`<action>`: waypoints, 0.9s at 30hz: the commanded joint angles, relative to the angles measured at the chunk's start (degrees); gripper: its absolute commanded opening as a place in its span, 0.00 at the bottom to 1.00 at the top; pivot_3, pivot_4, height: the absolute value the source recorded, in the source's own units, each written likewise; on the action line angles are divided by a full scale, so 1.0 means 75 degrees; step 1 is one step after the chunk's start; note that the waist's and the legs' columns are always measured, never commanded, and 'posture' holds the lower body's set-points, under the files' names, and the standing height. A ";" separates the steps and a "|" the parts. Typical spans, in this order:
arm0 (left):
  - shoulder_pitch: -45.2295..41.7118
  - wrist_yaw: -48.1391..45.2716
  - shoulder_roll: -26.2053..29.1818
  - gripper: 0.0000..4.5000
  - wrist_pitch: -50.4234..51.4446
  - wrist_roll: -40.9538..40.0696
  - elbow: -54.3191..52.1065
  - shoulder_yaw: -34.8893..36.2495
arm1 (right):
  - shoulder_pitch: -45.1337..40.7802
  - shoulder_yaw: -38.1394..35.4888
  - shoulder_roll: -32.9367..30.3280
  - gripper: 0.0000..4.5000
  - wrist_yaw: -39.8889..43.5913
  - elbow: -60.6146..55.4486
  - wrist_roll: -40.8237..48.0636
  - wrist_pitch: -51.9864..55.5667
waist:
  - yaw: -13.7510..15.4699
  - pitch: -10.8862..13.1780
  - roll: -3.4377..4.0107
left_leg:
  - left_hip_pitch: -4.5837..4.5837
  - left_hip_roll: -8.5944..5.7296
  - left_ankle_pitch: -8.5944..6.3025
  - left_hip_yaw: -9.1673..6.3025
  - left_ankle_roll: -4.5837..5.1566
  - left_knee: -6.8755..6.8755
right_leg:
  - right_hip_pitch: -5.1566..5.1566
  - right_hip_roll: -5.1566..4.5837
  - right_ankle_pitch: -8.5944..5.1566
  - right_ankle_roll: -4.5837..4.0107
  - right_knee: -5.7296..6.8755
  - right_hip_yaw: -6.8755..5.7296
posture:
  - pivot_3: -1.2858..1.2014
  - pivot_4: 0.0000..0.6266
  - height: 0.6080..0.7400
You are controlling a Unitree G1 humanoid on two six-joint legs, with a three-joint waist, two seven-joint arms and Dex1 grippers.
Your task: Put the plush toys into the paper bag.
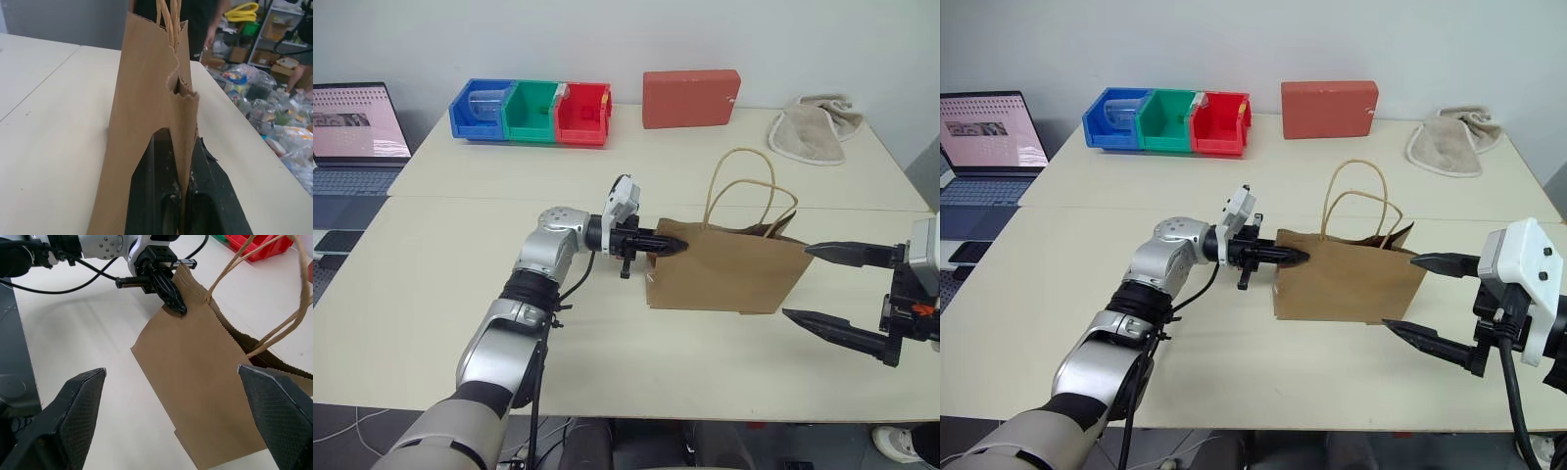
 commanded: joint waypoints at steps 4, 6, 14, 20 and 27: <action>0.0058 0.0057 0.0161 0.39 0.0031 0.0007 -0.0543 0.0145 | 0.0033 -0.0048 -0.0225 1.00 -0.0117 0.0082 0.0176 -0.0117 | -0.0002 0.0000 0.0000 | 0.0000 0.0000 0.0000 0.0000 0.0000 0.0000 | 0.0000 0.0000 0.0000 0.0000 0.0000 0.0001 | 0.52 0.24 1.00; 0.0195 0.0156 0.0266 0.52 0.0103 -0.0006 -0.0777 0.0187 | 0.0007 0.0041 -0.0258 1.00 -0.0109 0.0174 0.0138 -0.0177 | -0.0010 0.0000 0.0000 | 0.0001 0.0001 0.0000 0.0000 0.0000 -0.0001 | -0.0001 0.0000 0.0000 0.0000 0.0001 0.0001 | 0.52 0.24 1.00; 0.1301 0.1101 0.1462 0.99 0.0476 0.0027 -0.2481 0.0694 | -0.0194 0.0718 -0.0610 1.00 0.0449 0.0910 -0.0864 -0.0910 | -0.0017 0.0000 0.0000 | 0.0006 0.0004 0.0000 0.0000 0.0000 -0.0002 | -0.0001 0.0000 0.0000 0.0000 0.0003 0.0000 | 0.52 0.24 1.00; 0.2923 0.1977 0.3279 0.99 0.1129 0.0045 -0.4802 0.1714 | -0.0364 0.0807 -0.1328 1.00 0.1760 0.2402 -0.1999 -0.1730 | -0.0035 0.0000 0.0000 | 0.0014 0.0010 -0.0001 0.0009 -0.0001 -0.0015 | -0.0003 0.0000 -0.0004 -0.0006 0.0003 0.0004 | 0.52 0.24 1.00; 0.4397 0.2232 0.4717 0.99 0.2119 -0.0433 -0.6595 0.2837 | -0.0408 0.1021 -0.1834 1.00 0.3194 0.4179 -0.3155 -0.2752 | 0.0020 0.0000 0.0000 | 0.0011 0.0008 -0.0001 0.0013 -0.0002 -0.0011 | -0.0002 -0.0007 -0.0040 -0.0065 -0.0006 0.0001 | 0.52 0.24 1.00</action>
